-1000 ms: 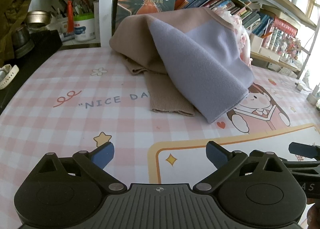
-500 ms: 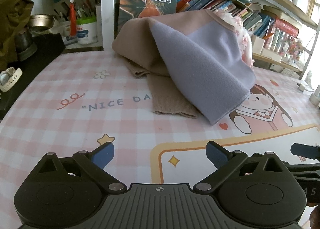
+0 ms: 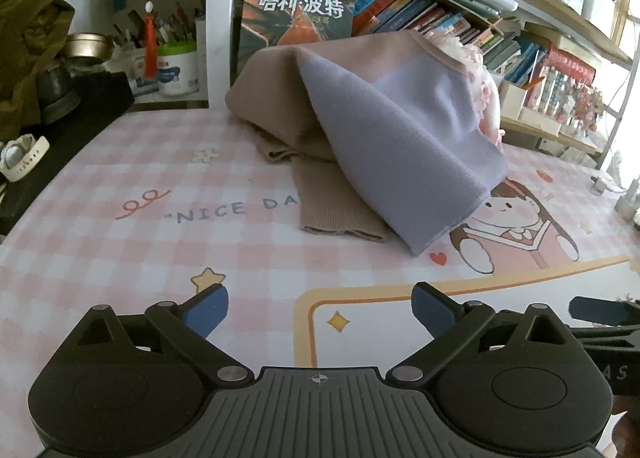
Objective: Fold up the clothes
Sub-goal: 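Grasp the lavender sweater edge with both grippers and lift it up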
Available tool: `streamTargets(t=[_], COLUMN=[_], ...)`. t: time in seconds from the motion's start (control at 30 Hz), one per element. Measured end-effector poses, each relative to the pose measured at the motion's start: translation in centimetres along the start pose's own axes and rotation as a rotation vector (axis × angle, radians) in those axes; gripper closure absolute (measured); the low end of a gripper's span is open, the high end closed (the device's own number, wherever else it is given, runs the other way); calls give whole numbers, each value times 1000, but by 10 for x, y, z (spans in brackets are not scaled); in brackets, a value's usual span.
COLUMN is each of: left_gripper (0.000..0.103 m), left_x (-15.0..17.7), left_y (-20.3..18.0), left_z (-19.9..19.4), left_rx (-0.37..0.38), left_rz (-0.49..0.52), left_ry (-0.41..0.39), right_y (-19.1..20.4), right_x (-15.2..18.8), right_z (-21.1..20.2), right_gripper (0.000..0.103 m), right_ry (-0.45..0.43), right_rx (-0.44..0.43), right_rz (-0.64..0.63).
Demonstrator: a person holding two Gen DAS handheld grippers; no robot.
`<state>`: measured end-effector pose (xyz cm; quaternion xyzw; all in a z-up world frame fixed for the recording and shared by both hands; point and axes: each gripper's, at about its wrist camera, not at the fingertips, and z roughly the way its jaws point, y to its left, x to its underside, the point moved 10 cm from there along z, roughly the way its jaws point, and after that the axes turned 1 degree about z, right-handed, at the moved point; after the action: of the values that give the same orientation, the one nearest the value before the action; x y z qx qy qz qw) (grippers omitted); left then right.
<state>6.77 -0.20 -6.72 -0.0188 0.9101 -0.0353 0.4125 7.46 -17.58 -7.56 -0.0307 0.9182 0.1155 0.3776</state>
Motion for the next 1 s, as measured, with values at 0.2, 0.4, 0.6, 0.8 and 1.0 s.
streamTargets(t=[0.2, 0.4, 0.6, 0.8, 1.0], left_gripper=[4, 4, 10, 96, 98], left_x=[-5, -26, -44, -67, -96], left_y=[-23, -75, -122, -114, -140], left_z=[1, 28, 63, 88, 2], left_rx=[-6, -96, -239, -329, -234], left_rz=[32, 227, 459, 482, 403], left_ry=[-13, -49, -72, -43, -199], right_y=[-18, -57, -96, -111, -107], right_x=[-6, -22, -39, -58, -67], right_z=[0, 0, -5, -4, 7], right_gripper=[0, 1, 1, 1, 1], right_ry=[2, 26, 53, 121, 211], right_rx=[-59, -131, -218, -436, -698], right_rz=[24, 107, 198, 386, 700])
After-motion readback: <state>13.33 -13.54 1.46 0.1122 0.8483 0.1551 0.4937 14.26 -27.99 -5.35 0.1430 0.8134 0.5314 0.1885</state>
